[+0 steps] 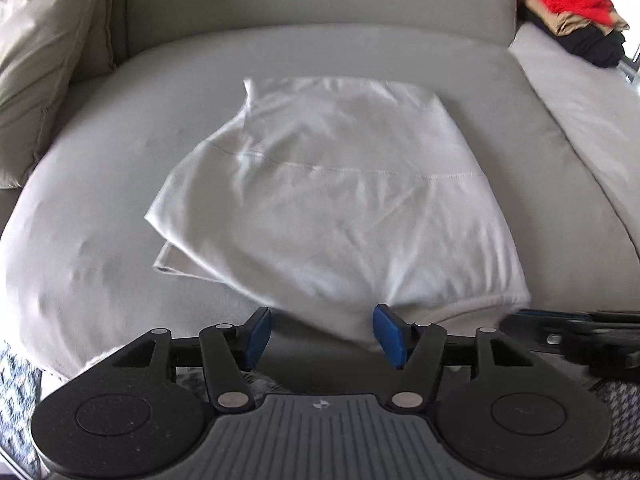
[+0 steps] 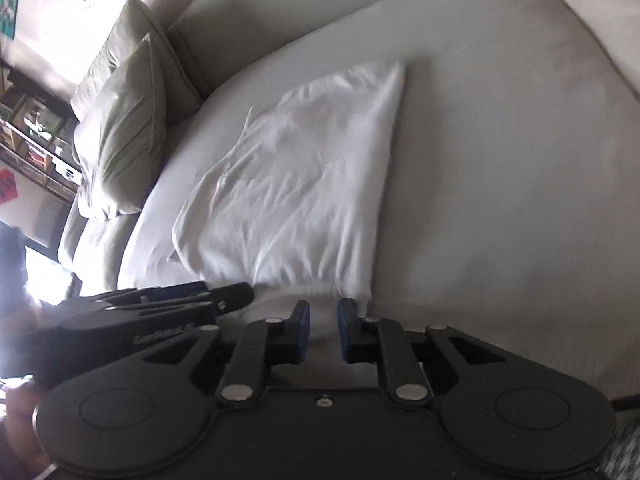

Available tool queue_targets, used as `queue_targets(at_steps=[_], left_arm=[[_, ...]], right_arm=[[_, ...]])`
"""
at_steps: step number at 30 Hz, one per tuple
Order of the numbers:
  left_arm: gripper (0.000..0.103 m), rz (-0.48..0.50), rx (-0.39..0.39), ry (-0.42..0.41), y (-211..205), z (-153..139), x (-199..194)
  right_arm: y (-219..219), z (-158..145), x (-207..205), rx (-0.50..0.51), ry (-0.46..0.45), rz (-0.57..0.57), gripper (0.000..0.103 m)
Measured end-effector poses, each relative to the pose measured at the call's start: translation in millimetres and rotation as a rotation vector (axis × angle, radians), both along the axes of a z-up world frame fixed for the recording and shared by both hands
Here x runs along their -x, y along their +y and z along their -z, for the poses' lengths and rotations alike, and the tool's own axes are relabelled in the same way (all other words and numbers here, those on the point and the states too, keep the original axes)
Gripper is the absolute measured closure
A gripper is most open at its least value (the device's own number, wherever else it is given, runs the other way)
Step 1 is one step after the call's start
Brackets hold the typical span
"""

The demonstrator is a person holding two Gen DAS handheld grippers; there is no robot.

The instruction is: Fold clothes

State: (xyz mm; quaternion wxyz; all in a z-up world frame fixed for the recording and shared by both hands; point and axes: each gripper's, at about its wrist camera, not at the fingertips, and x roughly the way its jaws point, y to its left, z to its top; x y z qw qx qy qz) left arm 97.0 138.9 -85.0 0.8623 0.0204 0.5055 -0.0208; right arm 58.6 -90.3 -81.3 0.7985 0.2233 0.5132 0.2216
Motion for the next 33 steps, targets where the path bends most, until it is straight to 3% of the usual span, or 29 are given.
queue_targets(at_steps=[2, 3, 4, 7, 9, 12, 15, 19, 24, 26, 30, 33], left_arm=[[0.043, -0.02, 0.011, -0.012, 11, -4, 4], [0.043, -0.041, 0.02, -0.019, 19, -8, 6], [0.042, -0.062, 0.018, -0.038, 28, -13, 6], [0.035, -0.118, 0.008, -0.133, 48, -34, 8], [0.027, -0.143, 0.005, -0.208, 60, -50, 12], [0.013, -0.179, 0.022, -0.281, 83, -60, 2], [0.01, -0.205, 0.046, -0.301, 102, -62, -16], [0.011, -0.204, 0.071, -0.26, 118, -53, -41], [0.016, -0.136, 0.165, -0.162, 132, -34, -75], [0.021, -0.123, 0.221, -0.11, 138, -23, -86], [0.036, -0.126, 0.359, 0.027, 156, 3, -108], [0.036, -0.12, 0.462, 0.093, 166, 14, -114]], right_arm=[[-13, -5, 6, -0.029, -0.004, 0.009, 0.078], [-20, -9, 7, -0.045, -0.024, 0.032, 0.065], [-26, -12, 7, -0.062, -0.044, 0.055, 0.06], [-38, -18, -2, -0.111, -0.09, 0.145, 0.047], [-42, -15, -12, -0.174, -0.075, 0.188, 0.036], [-42, -6, -28, -0.238, -0.034, 0.232, 0.032], [-41, 2, -43, -0.27, 0.007, 0.261, 0.032], [-42, 9, -48, -0.274, 0.033, 0.268, 0.031], [-42, 16, -60, -0.303, 0.069, 0.261, 0.031], [-49, 16, -61, -0.301, 0.071, 0.249, 0.033], [-57, 27, -68, -0.313, 0.111, 0.235, 0.047], [-63, 39, -74, -0.337, 0.153, 0.241, 0.05]])
